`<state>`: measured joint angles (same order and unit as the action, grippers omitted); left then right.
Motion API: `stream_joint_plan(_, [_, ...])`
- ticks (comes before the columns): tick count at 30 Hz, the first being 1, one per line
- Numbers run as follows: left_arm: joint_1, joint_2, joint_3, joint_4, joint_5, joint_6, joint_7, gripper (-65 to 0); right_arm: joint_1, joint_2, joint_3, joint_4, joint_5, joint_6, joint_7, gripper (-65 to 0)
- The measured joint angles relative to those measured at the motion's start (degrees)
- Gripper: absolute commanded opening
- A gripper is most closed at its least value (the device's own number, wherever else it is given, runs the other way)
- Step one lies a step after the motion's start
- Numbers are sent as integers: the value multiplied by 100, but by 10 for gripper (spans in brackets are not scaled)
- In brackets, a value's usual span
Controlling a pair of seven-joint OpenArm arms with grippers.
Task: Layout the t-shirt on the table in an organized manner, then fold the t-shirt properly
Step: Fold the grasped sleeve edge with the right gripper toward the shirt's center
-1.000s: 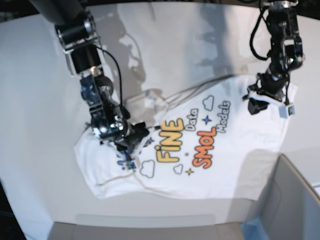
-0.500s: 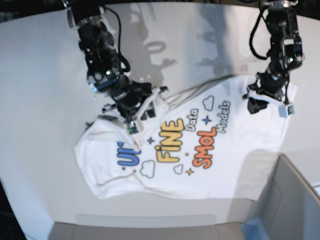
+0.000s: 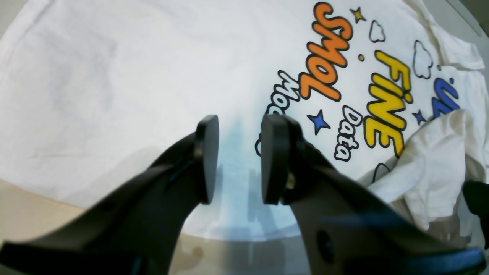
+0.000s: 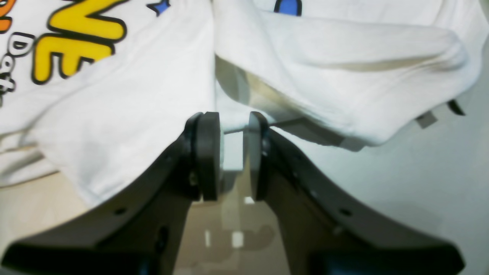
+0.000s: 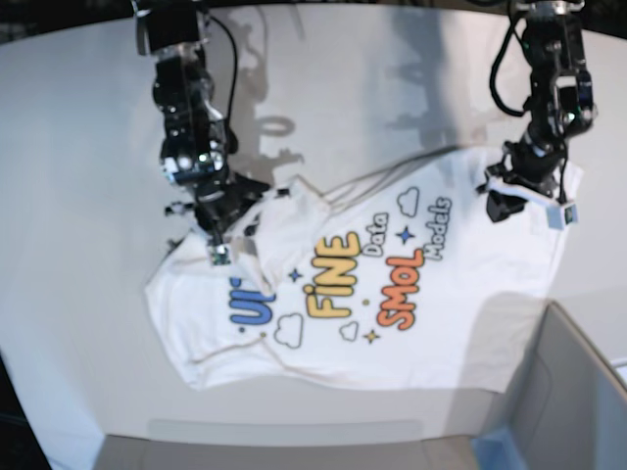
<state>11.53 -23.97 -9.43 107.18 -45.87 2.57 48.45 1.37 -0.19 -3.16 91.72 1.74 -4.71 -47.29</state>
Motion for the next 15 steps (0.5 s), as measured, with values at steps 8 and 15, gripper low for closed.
stream_joint_plan(8, [-13,-2,0,0,2,4,-4,-451,105,-7,-2,-549,37,20,190,-529])
stream_joint_plan(15, [-9,0,0,0,0,0,0,-451,79,-118,-234,-498,-4,17,164,-650])
